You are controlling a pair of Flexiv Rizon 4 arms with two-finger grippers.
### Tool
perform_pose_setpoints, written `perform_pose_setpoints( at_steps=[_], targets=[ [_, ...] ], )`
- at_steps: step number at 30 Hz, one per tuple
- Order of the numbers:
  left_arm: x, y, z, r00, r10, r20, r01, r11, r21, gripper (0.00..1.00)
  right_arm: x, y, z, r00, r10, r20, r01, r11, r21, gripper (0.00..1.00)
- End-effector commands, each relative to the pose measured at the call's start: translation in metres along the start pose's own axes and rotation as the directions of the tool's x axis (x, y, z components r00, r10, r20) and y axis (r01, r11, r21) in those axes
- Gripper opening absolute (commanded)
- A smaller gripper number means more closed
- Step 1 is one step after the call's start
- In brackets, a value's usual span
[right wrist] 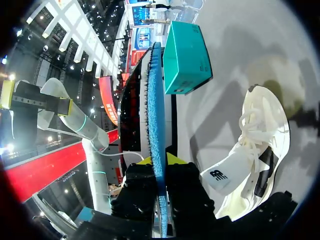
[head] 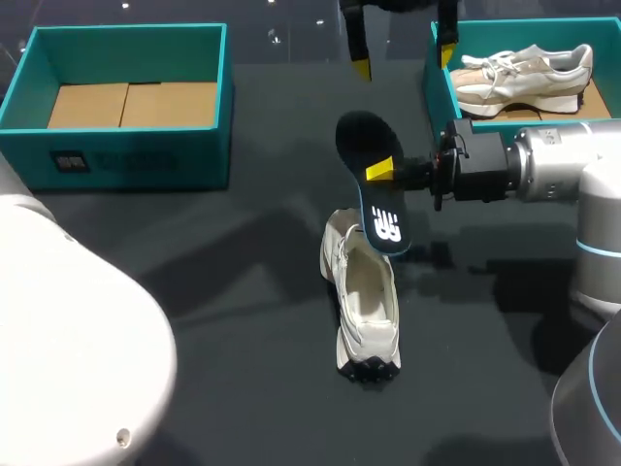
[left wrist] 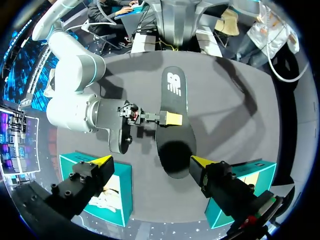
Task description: Take the shoe out of the shoebox, open the shoe tongue, remove and reinsert the insole, then place the shoe into the shoebox
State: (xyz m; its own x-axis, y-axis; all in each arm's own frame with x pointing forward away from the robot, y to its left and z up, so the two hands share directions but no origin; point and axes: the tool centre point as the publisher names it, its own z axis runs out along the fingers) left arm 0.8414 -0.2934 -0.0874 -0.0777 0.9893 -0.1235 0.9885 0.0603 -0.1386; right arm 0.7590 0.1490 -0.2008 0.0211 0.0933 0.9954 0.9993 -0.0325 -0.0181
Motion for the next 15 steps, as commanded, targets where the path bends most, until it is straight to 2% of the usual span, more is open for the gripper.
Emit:
perform_pose_setpoints(
  at_steps=[1, 8, 15],
  targets=[
    [-0.004, 0.001, 0.001, 0.996, -0.004, -0.086, 0.005, 1.0, 0.003, 1.0, 0.0, -0.001, 0.001, 1.0, 0.001, 0.003, -0.001, 1.0, -0.001, 0.0],
    [0.003, 0.0, 0.004, 0.998, -0.019, -0.058, 0.019, 1.0, -0.005, 1.0, 0.0, -0.001, 0.001, 1.0, 0.001, 0.003, -0.001, 1.0, -0.001, 0.0],
    [0.018, -0.006, 0.005, 0.998, 0.0, 0.07, 0.001, 1.0, -0.011, 1.0, 0.0, -0.001, 0.001, 1.0, 0.001, 0.003, -0.001, 1.0, -0.001, 0.0]
  ],
)
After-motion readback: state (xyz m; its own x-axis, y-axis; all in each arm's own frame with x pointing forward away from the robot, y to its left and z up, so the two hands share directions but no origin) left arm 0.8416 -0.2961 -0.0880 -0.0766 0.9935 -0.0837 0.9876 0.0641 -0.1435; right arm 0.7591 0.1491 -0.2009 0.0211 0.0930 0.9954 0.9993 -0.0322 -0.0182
